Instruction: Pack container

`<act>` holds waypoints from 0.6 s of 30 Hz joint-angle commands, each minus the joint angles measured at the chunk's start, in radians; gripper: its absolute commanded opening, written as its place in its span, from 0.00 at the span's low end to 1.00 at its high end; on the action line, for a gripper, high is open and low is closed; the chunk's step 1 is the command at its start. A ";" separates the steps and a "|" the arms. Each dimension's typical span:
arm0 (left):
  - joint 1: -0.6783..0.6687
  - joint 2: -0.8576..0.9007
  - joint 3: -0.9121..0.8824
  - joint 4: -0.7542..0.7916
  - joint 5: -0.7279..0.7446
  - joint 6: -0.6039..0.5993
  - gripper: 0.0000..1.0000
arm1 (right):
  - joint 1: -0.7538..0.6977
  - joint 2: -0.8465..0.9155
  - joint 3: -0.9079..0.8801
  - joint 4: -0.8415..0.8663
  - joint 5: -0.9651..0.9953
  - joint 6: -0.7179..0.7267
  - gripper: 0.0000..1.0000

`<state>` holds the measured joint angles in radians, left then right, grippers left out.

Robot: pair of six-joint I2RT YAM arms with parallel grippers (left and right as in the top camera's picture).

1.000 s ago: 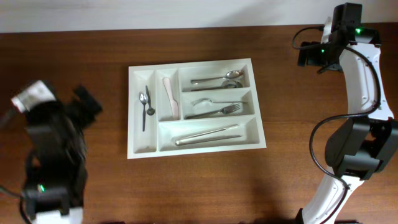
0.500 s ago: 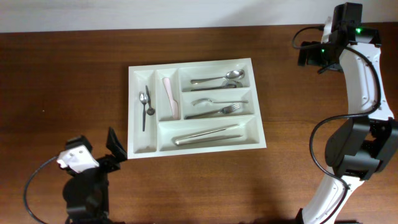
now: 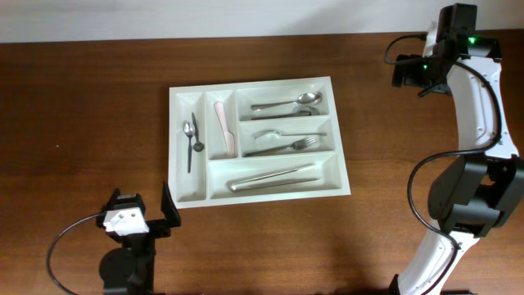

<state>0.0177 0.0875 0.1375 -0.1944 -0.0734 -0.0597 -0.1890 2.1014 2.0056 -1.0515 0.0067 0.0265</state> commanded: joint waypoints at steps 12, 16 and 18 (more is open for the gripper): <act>0.037 -0.083 -0.084 0.008 0.056 0.024 0.99 | -0.002 -0.017 -0.001 0.000 0.002 0.008 0.99; 0.037 -0.083 -0.084 0.011 0.060 0.024 0.99 | -0.002 -0.017 -0.001 0.000 0.002 0.008 0.99; 0.037 -0.082 -0.084 0.011 0.060 0.023 0.99 | -0.002 -0.017 -0.001 0.000 0.002 0.008 0.99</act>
<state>0.0494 0.0162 0.0669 -0.1898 -0.0315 -0.0513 -0.1890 2.1014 2.0056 -1.0515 0.0067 0.0269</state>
